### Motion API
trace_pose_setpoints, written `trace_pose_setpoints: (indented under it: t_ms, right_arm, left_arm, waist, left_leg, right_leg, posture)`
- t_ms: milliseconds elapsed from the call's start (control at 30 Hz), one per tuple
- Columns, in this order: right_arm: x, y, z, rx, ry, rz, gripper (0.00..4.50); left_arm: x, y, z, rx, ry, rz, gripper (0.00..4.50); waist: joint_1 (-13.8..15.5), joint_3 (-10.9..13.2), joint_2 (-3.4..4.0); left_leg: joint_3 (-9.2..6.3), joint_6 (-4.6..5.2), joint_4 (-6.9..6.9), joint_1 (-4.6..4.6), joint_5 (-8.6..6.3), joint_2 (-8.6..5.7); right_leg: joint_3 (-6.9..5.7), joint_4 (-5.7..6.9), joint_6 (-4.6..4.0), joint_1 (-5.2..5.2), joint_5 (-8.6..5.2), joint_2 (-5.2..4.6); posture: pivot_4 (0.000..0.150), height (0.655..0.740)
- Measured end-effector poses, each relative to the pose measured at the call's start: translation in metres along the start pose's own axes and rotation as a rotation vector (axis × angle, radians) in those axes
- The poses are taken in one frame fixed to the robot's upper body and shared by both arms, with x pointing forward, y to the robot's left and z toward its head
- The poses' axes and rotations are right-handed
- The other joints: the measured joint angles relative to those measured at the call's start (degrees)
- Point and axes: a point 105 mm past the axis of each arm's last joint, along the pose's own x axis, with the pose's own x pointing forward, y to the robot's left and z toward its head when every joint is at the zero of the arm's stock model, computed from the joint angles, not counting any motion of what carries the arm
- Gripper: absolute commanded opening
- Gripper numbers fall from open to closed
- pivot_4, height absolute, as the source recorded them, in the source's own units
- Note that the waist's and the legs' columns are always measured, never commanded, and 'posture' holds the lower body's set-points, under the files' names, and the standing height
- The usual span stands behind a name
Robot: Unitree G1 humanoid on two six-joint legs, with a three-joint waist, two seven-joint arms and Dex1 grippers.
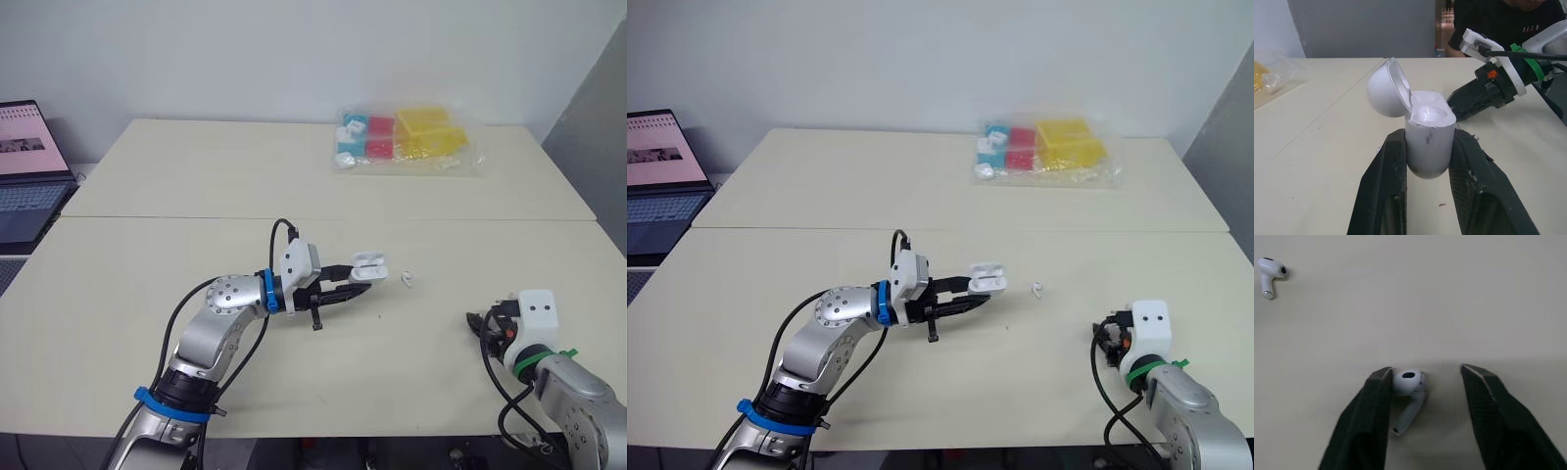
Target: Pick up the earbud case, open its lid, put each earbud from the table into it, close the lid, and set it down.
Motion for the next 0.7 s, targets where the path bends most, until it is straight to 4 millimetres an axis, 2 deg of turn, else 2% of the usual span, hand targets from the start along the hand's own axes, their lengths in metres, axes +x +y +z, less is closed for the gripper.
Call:
trace_pose_setpoints:
  t_ms: [67, 167, 267, 367, 433, 467, 500, 533, 567, 633, 700]
  right_arm:
    - [-0.002, 0.002, 0.000, 0.001, 0.003, 0.008, 0.46]
    - [-0.003, 0.003, 0.000, -0.003, 0.012, 0.021, 0.40]
    - [-0.006, 0.008, 0.004, -0.093, 0.041, 0.109, 0.40]
    - [-0.010, 0.015, 0.014, -0.369, 0.114, 0.322, 0.40]
    - [-0.013, 0.015, 0.021, -0.448, 0.114, 0.379, 0.40]
    - [-0.013, 0.021, 0.019, -0.482, 0.116, 0.443, 0.40]
    - [-0.015, 0.017, 0.017, -0.677, 0.205, 0.578, 0.40]
    - [-0.015, 0.004, 0.022, -0.872, 0.271, 0.660, 0.40]
    - [-0.015, -0.005, 0.028, -0.988, 0.308, 0.705, 0.40]
    - [-0.012, -0.013, 0.038, -1.137, 0.332, 0.779, 0.40]
    - [-0.007, -0.012, 0.034, -1.185, 0.364, 0.854, 0.40]
  left_arm:
    - [0.000, 0.000, 0.000, 0.003, 0.000, 0.000, 0.79]
    - [-0.001, 0.000, 0.000, 0.009, -0.002, 0.002, 0.79]
    - [-0.001, 0.000, 0.000, 0.011, -0.003, 0.005, 0.79]
    - [-0.002, -0.002, -0.004, 0.001, 0.003, 0.011, 0.79]
    - [-0.003, -0.002, -0.005, -0.003, 0.006, 0.012, 0.79]
    - [-0.004, -0.003, -0.006, -0.007, 0.008, 0.016, 0.79]
    - [-0.005, -0.003, -0.007, -0.007, 0.012, 0.022, 0.79]
    - [-0.006, -0.003, -0.007, -0.005, 0.013, 0.035, 0.79]
    - [-0.006, -0.003, -0.008, -0.004, 0.014, 0.039, 0.79]
    - [-0.006, -0.005, -0.008, -0.001, 0.015, 0.036, 0.79]
    - [-0.005, -0.006, -0.007, 0.002, 0.012, 0.032, 0.79]
  waist:
    - [0.00, 0.00, 0.00]
    - [0.00, 0.00, 0.00]
    - [-0.09, 0.00, 0.00]
    - [-0.20, 0.03, 0.01]
    - [-0.05, 0.01, -0.11]
    - [0.07, 0.00, -0.16]
    - [0.04, 0.18, 0.22]
    - [-0.12, 0.22, 0.29]
    - [-0.26, 0.25, 0.23]
    - [-0.31, 0.30, -0.03]
    - [-0.24, 0.32, -0.06]
  left_leg:
    - [0.01, 0.00, -0.11, 0.03, 0.00, -0.01]
    - [0.00, 0.00, -0.22, 0.04, 0.00, 0.00]
    - [0.03, 0.00, -0.25, 0.03, 0.00, -0.01]
    - [0.10, 0.00, -0.26, 0.05, 0.00, -0.06]
    - [0.06, 0.00, -0.27, 0.01, 0.00, -0.04]
    - [-0.01, 0.00, -0.28, -0.05, 0.00, 0.02]
    - [0.07, 0.00, -0.26, 0.00, 0.00, -0.06]
    - [0.17, 0.00, -0.28, 0.05, 0.00, -0.11]
    - [0.18, 0.00, -0.27, 0.11, 0.00, -0.08]
    - [0.18, 0.00, -0.28, 0.09, 0.00, -0.04]
    - [0.14, 0.00, -0.29, 0.02, 0.00, 0.01]
  right_leg:
    - [0.00, -0.05, -0.02, 0.00, -0.01, 0.00]
    - [-0.01, -0.11, -0.06, 0.00, -0.04, 0.02]
    - [0.00, -0.19, -0.06, 0.00, -0.05, 0.02]
    - [-0.04, -0.26, -0.03, 0.00, -0.03, 0.00]
    - [-0.13, -0.32, -0.05, 0.03, -0.04, 0.04]
    - [-0.18, -0.31, -0.11, 0.03, -0.08, 0.15]
    - [-0.08, -0.28, -0.06, -0.04, -0.05, 0.07]
    - [-0.05, -0.31, 0.01, -0.02, -0.02, 0.01]
    - [-0.06, -0.33, 0.01, 0.01, -0.01, 0.02]
    - [-0.08, -0.35, -0.02, 0.03, -0.02, 0.09]
    - [-0.09, -0.33, -0.09, 0.00, -0.06, 0.12]
  posture:
    - [0.150, 0.7364]
    - [0.150, 0.7364]
    - [0.150, 0.7364]
    - [0.150, 0.7364]
    - [0.150, 0.7364]
    - [0.150, 0.7364]
    - [0.150, 0.7364]
    - [0.150, 0.7364]
    - [0.150, 0.7364]
    - [0.150, 0.7364]
    - [0.150, 0.7364]
